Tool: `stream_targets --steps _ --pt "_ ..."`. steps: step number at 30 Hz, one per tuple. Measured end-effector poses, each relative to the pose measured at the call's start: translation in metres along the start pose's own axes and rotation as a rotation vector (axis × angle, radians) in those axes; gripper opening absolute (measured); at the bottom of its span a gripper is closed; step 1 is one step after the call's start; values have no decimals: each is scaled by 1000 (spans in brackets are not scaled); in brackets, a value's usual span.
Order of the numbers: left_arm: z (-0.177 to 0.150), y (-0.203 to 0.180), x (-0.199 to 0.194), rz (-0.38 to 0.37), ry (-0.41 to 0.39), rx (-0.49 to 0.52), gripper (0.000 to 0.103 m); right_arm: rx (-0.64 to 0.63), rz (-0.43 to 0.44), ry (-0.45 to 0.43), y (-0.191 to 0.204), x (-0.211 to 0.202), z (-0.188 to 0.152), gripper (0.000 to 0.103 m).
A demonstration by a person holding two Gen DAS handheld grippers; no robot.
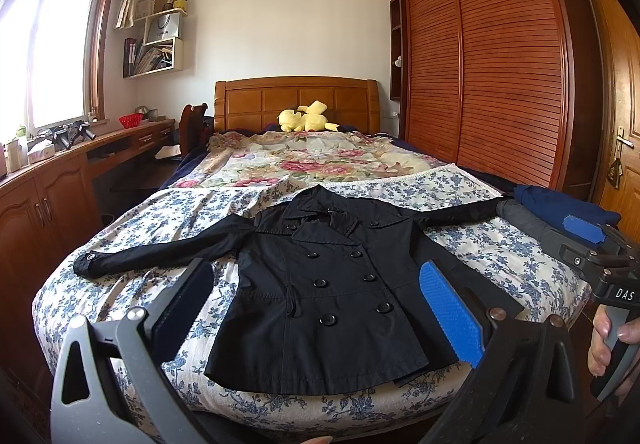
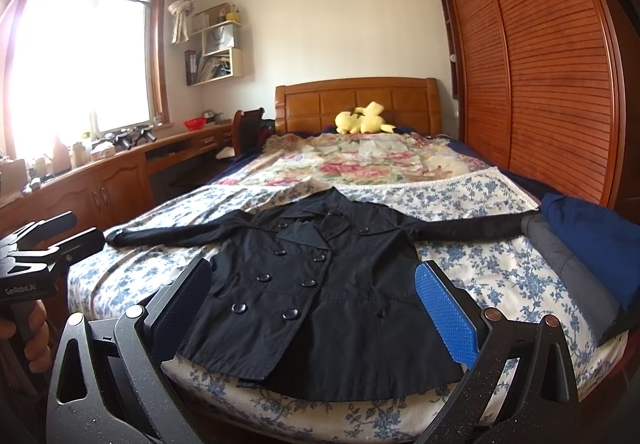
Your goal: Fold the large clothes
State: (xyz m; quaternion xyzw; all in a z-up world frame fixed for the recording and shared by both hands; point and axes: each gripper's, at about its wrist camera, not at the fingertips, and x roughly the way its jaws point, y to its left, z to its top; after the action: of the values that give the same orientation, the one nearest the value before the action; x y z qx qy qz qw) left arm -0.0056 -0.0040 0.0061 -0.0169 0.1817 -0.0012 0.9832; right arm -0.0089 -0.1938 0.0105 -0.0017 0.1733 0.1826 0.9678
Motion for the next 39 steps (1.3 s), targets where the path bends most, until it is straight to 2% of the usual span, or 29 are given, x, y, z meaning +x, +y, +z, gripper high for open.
stream_targets --steps 39 --pt "0 0 -3 2 -5 2 103 0 4 2 5 -3 3 103"
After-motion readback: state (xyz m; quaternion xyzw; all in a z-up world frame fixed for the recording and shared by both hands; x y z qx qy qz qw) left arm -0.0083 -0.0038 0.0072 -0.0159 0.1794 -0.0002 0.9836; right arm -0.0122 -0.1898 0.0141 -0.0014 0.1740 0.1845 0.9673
